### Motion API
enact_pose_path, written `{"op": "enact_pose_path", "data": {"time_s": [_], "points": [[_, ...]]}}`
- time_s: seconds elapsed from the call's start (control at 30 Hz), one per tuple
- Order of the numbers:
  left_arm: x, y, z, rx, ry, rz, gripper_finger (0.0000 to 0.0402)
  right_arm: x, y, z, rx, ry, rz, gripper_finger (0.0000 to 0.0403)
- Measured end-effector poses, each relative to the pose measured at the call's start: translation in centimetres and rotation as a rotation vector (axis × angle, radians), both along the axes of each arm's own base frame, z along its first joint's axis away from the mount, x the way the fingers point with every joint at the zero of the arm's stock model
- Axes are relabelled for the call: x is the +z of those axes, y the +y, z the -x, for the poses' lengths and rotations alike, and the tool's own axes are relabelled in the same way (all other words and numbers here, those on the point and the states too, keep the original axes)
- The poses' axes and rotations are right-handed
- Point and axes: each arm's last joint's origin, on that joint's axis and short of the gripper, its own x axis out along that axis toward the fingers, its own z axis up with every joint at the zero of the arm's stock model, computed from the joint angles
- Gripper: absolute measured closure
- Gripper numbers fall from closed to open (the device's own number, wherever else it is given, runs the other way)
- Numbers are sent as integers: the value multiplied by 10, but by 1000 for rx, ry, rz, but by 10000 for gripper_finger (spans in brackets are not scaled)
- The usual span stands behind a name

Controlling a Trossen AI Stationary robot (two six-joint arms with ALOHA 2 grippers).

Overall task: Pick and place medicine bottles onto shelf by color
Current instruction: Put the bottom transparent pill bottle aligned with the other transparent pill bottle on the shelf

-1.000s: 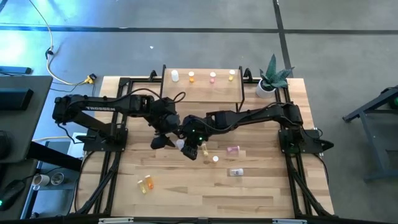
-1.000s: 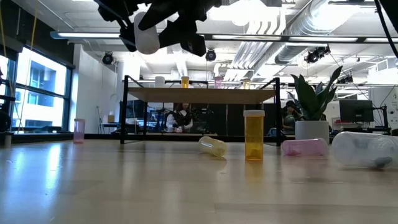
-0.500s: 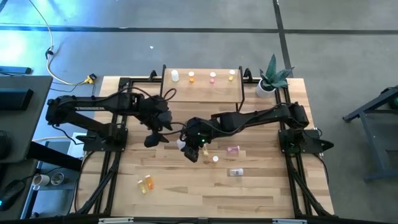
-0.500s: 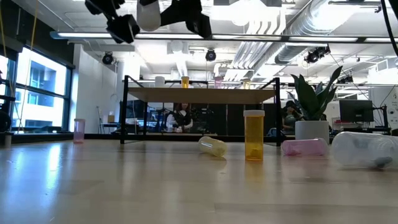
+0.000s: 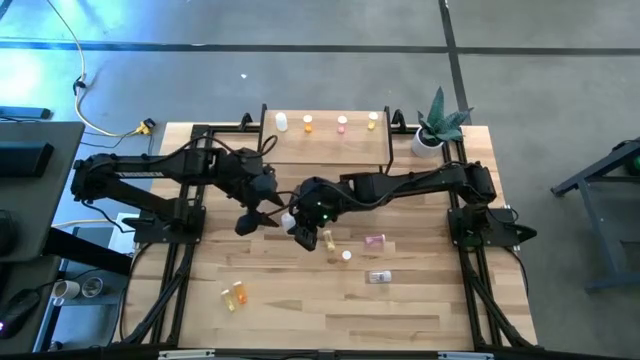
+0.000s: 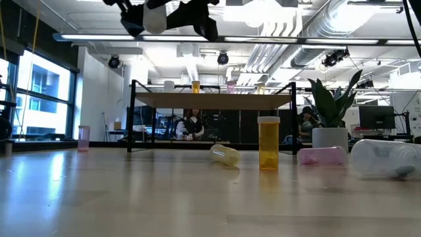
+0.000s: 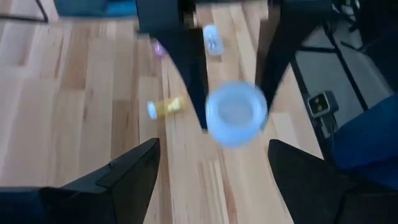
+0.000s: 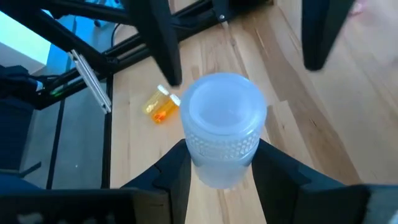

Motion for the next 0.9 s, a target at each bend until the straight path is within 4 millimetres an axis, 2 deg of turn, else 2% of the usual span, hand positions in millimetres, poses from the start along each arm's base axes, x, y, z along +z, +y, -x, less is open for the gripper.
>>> {"op": "enact_pose_path", "data": {"time_s": [0.23,0.53,0.9], "points": [[-2,1,-13,-12,-44,37,112,0,-8,0,-13,5,2,269],[-7,3,-24,-14,-57,36,112,-1,-7,0,-5,5,0,269],[-12,3,-22,-4,-3,64,125,-2,-8,-1,-2,5,4,269]]}}
